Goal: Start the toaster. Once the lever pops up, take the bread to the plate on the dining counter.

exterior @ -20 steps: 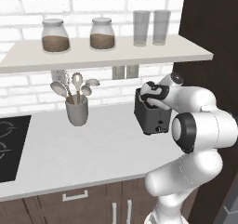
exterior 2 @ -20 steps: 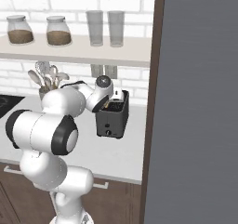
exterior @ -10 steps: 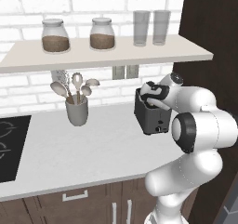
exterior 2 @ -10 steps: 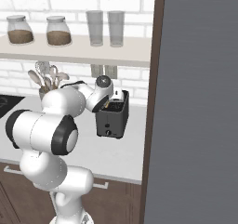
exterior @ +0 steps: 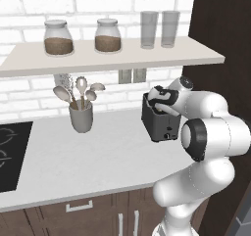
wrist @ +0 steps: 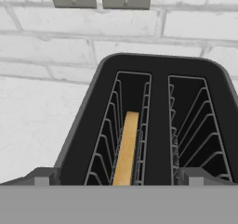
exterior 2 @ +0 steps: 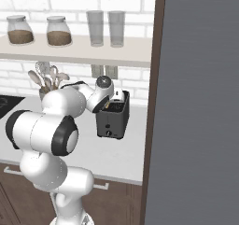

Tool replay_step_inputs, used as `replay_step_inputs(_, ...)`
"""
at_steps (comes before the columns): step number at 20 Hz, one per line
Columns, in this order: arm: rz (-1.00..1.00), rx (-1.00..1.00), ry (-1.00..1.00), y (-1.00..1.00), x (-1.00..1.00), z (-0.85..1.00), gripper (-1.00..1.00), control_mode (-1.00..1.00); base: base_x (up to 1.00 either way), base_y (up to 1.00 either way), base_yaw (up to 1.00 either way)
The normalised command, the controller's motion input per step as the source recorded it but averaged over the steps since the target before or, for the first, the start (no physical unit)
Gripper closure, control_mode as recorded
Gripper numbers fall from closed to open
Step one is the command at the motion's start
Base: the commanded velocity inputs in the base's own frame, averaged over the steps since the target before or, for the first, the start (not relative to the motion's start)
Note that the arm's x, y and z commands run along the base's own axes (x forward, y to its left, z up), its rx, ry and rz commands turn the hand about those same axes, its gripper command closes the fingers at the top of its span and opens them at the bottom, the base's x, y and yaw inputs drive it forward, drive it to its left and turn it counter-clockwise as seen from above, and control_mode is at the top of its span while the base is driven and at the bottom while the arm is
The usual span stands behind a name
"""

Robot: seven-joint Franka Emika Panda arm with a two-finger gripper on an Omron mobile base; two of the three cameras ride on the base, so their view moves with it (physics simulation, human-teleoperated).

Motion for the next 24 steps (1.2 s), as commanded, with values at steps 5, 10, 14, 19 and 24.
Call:
replay_step_inputs(5, 0.0, 0.0, 0.0, 0.0, 0.0, 0.0, -1.0, -1.0, 0.0, 0.0, 0.0)
replay_step_inputs(10, 0.0, 0.0, 0.0, 0.0, 0.0, 0.0, -1.0, -1.0, 0.0, 0.0, 0.0)
replay_step_inputs(14, 0.0, 0.0, 0.0, 0.0, 0.0, 0.0, -1.0, -1.0, 0.0, 0.0, 0.0)
replay_step_inputs(19, 0.0, 0.0, 0.0, 0.0, 0.0, 0.0, -1.0, -1.0, 0.0, 0.0, 0.0)
replay_step_inputs(24, 0.0, 0.0, 0.0, 0.0, 0.0, 0.0, -1.0, -1.0, 0.0, 0.0, 0.0)
